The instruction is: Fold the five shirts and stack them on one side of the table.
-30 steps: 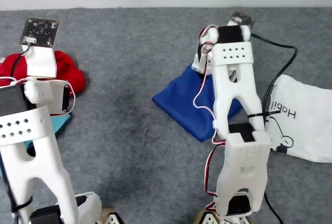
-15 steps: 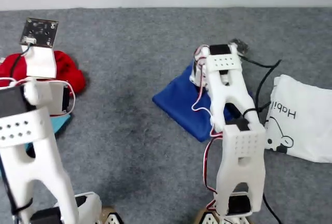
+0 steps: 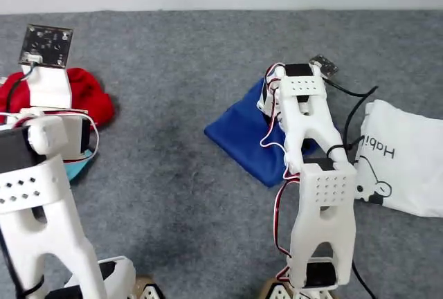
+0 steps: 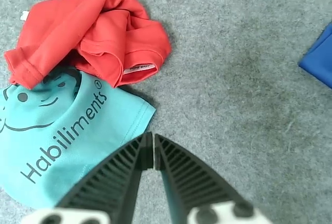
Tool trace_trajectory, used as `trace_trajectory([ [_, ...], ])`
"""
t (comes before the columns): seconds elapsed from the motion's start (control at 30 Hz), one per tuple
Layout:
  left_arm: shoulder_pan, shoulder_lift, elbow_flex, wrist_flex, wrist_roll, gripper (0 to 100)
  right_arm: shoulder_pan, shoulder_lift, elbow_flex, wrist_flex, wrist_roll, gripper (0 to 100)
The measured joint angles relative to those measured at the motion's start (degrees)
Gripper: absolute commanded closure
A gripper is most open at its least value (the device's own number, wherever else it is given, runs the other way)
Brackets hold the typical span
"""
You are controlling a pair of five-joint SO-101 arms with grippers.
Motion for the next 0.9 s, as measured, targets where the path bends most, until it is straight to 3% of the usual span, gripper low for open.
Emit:
trace_trajectory([
  [0.3, 0.0, -1.4, 0.0, 0.0, 0.0, 99, 2.2, 0.0, -0.4, 2.0, 1.6, 99.0],
  [0.6, 0.0, -1.4, 0.0, 0.0, 0.0, 99, 2.5, -4.7, -0.9, 12.1, 15.9, 99.0],
  [0.9, 0.0, -1.4, 0.0, 0.0, 0.0, 99, 7.8, -21.8, 0.0, 21.3, 36.0, 99.1],
])
